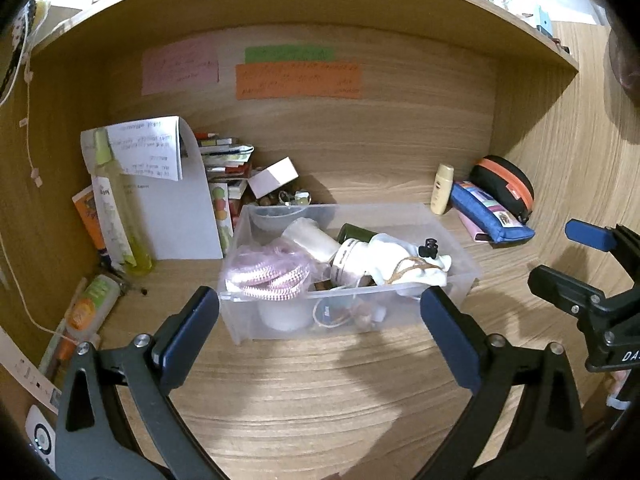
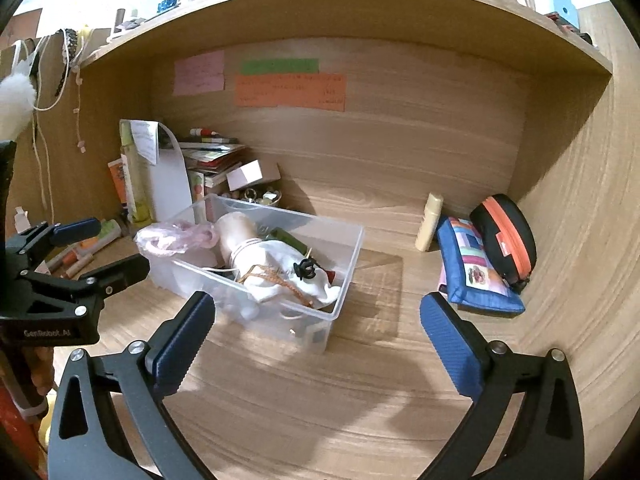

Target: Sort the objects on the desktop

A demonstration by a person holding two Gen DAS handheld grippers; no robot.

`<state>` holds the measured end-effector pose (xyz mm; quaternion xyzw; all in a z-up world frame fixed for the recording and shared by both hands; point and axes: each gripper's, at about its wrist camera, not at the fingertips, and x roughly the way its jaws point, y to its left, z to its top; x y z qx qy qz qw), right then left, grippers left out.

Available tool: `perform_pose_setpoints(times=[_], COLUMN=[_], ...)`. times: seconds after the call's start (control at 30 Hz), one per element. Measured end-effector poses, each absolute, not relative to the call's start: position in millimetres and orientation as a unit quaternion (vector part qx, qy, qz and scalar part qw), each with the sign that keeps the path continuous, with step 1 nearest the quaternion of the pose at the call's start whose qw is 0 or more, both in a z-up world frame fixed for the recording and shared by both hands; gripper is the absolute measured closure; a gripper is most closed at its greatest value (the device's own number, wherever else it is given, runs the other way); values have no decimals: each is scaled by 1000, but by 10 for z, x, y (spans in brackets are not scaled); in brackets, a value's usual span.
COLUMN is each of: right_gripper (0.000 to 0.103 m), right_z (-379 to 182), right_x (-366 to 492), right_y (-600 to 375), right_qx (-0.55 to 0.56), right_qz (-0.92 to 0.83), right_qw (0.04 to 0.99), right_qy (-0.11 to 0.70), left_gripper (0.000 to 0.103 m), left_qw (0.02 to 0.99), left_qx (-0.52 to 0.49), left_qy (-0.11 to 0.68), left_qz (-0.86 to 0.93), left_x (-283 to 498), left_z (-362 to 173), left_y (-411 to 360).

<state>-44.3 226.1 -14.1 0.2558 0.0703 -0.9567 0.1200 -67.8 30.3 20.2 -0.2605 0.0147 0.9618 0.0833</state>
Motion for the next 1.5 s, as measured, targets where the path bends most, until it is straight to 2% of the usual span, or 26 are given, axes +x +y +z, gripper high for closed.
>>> perform_pose_setpoints(times=[1.5], right_gripper=[0], right_z=[-192], right_x=[-452], right_y=[2204], right_qx=[266], right_qz=[-953], right_qw=[130], right_qy=[60], left_gripper=[1], left_qw=[90], left_qx=[-269], left_qy=[4], left_qz=[959], left_x=[-657], left_z=[163], left_y=[275])
